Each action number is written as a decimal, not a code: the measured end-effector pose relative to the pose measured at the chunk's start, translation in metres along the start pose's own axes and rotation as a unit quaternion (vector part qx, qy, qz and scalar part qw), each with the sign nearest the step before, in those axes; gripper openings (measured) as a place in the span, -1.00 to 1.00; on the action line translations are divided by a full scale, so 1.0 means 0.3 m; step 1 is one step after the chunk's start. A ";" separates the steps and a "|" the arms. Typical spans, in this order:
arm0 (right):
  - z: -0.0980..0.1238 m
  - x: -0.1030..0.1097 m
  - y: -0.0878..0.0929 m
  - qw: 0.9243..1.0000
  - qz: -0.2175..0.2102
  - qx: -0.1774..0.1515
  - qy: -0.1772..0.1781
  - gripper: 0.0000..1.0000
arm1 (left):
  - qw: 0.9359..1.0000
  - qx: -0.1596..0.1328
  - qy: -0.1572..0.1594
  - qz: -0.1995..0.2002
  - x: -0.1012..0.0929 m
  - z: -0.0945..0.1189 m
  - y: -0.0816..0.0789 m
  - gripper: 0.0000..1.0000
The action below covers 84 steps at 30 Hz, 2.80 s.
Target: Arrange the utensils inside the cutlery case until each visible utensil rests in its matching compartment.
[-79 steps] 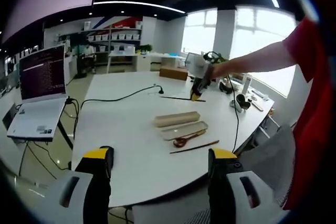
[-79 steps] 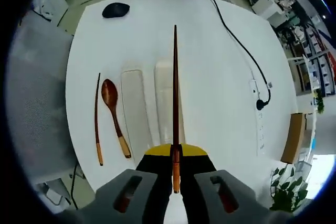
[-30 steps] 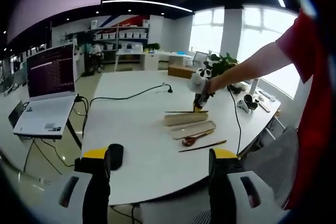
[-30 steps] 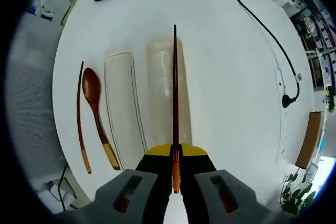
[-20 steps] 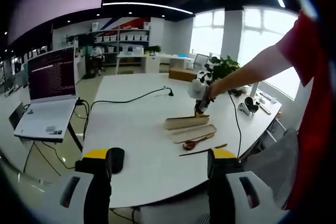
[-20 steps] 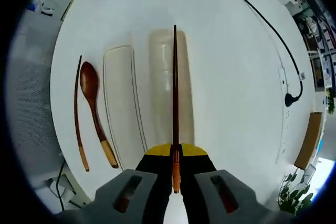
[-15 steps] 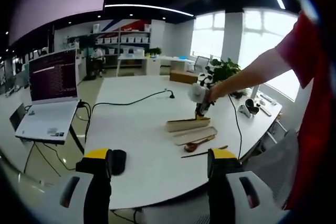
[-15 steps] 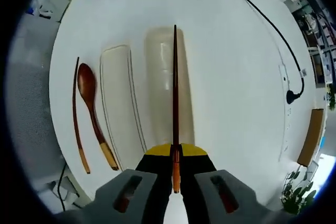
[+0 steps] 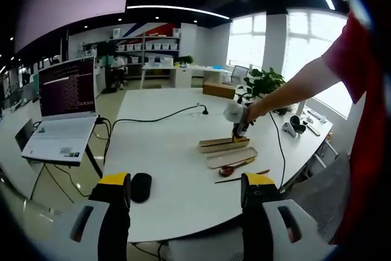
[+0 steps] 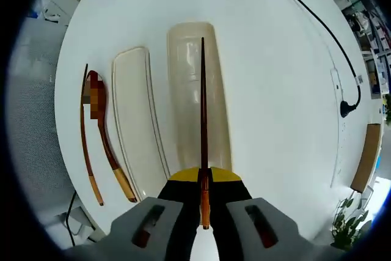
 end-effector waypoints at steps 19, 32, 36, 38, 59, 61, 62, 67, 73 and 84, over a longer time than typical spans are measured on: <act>-0.008 0.018 -0.017 1.000 0.017 -0.005 0.007 -0.99 | 1.000 0.006 -0.004 0.004 0.001 0.007 0.019 0.51; -0.014 -0.005 -0.023 1.000 -0.012 -0.020 0.009 -0.94 | 1.000 -0.002 0.002 0.009 -0.013 0.004 0.008 0.50; -0.002 0.008 -0.019 0.999 -0.029 -0.027 0.011 -0.89 | 1.000 -0.008 0.003 0.004 -0.016 0.001 -0.011 0.50; 0.019 0.012 -0.018 0.999 -0.033 -0.031 0.014 -0.87 | 1.000 -0.009 0.005 0.003 -0.017 0.001 -0.015 0.50; 0.137 0.073 0.036 0.996 -0.051 -0.063 0.043 -0.81 | 0.999 -0.018 0.029 -0.008 -0.050 0.024 -0.008 0.49; 0.142 0.077 0.044 0.996 -0.051 -0.065 0.043 -0.80 | 0.999 -0.026 0.040 -0.003 -0.059 0.030 -0.017 0.52; 0.145 0.079 0.049 0.996 -0.049 -0.065 0.044 -0.80 | 0.998 -0.033 0.049 0.007 -0.067 0.033 -0.025 0.54; 0.181 0.111 0.059 0.995 -0.049 -0.074 0.052 -0.80 | 0.997 -0.043 0.062 0.014 -0.084 0.039 -0.039 0.61; 0.213 0.163 0.050 0.994 -0.049 -0.088 0.051 -0.73 | 0.997 -0.039 0.066 0.011 -0.094 0.047 -0.034 0.61; 0.260 0.256 0.028 0.991 -0.035 -0.115 0.051 -0.70 | 0.998 -0.026 0.058 -0.018 -0.112 0.063 -0.008 0.55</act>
Point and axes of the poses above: the point that each gripper's makers call its tool centre point, and the gripper's own axes: z roughly backward along the fingers, x roughly to its left, y roughly out of its underside, the point moved 3 cm from there along z, roughly backward along the fingers, and after that the axes turned 6 degrees about z, right-handed, at the moved point
